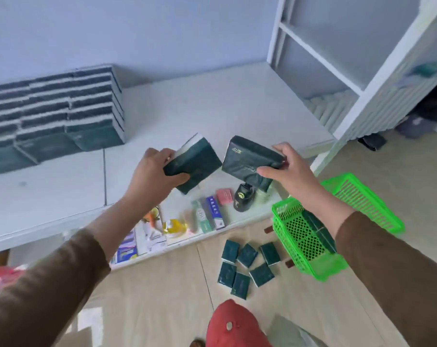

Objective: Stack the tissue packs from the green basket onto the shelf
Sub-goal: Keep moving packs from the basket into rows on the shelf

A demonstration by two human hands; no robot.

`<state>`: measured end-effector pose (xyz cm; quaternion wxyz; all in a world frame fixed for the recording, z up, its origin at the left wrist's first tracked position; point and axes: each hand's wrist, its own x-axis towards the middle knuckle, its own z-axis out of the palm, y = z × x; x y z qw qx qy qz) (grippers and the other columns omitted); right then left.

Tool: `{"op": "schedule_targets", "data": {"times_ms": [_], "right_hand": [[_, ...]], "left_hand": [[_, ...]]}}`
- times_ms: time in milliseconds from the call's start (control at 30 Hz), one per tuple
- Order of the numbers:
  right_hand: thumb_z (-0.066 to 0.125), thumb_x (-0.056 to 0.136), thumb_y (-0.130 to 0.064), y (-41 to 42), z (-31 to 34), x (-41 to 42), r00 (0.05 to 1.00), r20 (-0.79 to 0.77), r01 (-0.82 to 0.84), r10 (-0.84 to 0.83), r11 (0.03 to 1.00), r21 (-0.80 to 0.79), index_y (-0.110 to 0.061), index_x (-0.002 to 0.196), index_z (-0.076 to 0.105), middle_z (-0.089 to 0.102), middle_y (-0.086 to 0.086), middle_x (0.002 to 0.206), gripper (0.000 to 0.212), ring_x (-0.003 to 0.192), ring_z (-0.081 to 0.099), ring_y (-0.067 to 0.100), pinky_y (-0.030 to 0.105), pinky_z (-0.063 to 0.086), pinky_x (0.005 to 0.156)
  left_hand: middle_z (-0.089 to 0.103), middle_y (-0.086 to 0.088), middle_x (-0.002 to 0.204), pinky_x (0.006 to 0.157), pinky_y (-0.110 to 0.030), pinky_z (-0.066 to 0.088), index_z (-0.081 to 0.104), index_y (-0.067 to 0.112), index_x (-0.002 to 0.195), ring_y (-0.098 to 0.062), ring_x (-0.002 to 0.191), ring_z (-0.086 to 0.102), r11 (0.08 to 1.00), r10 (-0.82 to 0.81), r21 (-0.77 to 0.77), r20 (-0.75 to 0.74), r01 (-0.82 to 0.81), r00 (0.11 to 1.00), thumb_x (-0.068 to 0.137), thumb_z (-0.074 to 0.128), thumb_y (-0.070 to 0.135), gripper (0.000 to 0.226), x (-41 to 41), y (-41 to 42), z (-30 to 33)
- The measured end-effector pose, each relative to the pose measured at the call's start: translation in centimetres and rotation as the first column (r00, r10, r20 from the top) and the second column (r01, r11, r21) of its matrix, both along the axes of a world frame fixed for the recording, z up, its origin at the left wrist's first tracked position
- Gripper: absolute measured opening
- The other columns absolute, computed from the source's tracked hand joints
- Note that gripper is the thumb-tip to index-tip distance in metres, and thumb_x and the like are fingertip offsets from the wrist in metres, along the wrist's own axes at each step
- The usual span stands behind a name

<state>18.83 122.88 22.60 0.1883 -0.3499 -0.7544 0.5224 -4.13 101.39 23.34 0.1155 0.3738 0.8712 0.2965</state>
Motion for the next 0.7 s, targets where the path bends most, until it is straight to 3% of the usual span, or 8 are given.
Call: {"op": "schedule_targets", "data": {"times_ms": [133, 267, 367, 467, 700], "right_hand": [[0.08, 0.08, -0.028, -1.2, 1.9, -7.4, 0.995, -0.07, -0.07, 0.068, 0.997, -0.019, -0.042, 0.103, 0.053, 0.068, -0.008, 0.103, 0.039, 0.091, 0.066, 0.015, 0.04, 0.055, 0.08], [0.078, 0.084, -0.024, -0.7, 2.4, -13.8, 0.99, -0.13, -0.054, 0.047, 0.997, -0.047, -0.03, 0.12, 0.044, 0.061, -0.004, 0.111, 0.05, 0.092, 0.062, 0.016, 0.045, 0.057, 0.078], [0.082, 0.081, -0.025, 1.0, 2.5, -17.9, 0.992, -0.122, -0.011, 0.007, 0.999, -0.03, -0.024, 0.127, 0.042, 0.059, 0.007, 0.123, 0.061, 0.103, 0.064, 0.023, 0.048, 0.056, 0.085], [0.084, 0.076, -0.024, 3.8, 2.1, -22.3, 0.995, -0.099, 0.019, -0.02, 1.0, -0.011, -0.018, 0.12, 0.048, 0.064, 0.005, 0.12, 0.057, 0.106, 0.066, 0.026, 0.053, 0.055, 0.091], [0.079, 0.064, -0.04, 10.9, 1.3, -32.4, 1.0, -0.015, -0.025, 0.026, 0.998, 0.055, -0.03, 0.1, 0.052, 0.067, -0.003, 0.106, 0.046, 0.096, 0.064, 0.017, 0.034, 0.051, 0.078]], "left_hand": [[0.053, 0.003, 0.099, 0.066, -0.028, 0.041, 0.061, 0.025, 0.114, -0.017, 0.085, 0.054, 0.999, 0.033, 0.021, -0.071, -0.031, 0.997, 0.079, 0.076, 0.035, 0.039, -6.4, -2.1, 2.6], [0.055, 0.004, 0.101, 0.068, -0.031, 0.036, 0.056, 0.021, 0.105, -0.02, 0.089, 0.053, 0.999, 0.043, 0.023, -0.14, -0.04, 0.989, 0.078, 0.076, 0.034, 0.036, -12.2, -1.3, 3.9], [0.053, 0.002, 0.108, 0.073, -0.033, 0.042, 0.056, 0.021, 0.11, -0.02, 0.094, 0.053, 1.0, 0.018, 0.028, -0.167, -0.014, 0.986, 0.077, 0.076, 0.032, 0.04, -16.5, 1.0, 4.2], [0.048, 0.0, 0.114, 0.078, -0.032, 0.043, 0.056, 0.019, 0.119, -0.021, 0.095, 0.051, 1.0, -0.03, -0.007, -0.2, 0.029, 0.979, 0.079, 0.075, 0.028, 0.045, -21.6, 4.6, 4.3], [0.056, 0.0, 0.103, 0.079, -0.039, 0.047, 0.058, 0.019, 0.113, -0.024, 0.101, 0.048, 0.99, -0.09, -0.136, -0.364, 0.043, 0.927, 0.08, 0.073, 0.025, 0.036, -34.3, 13.9, 3.4]]}}
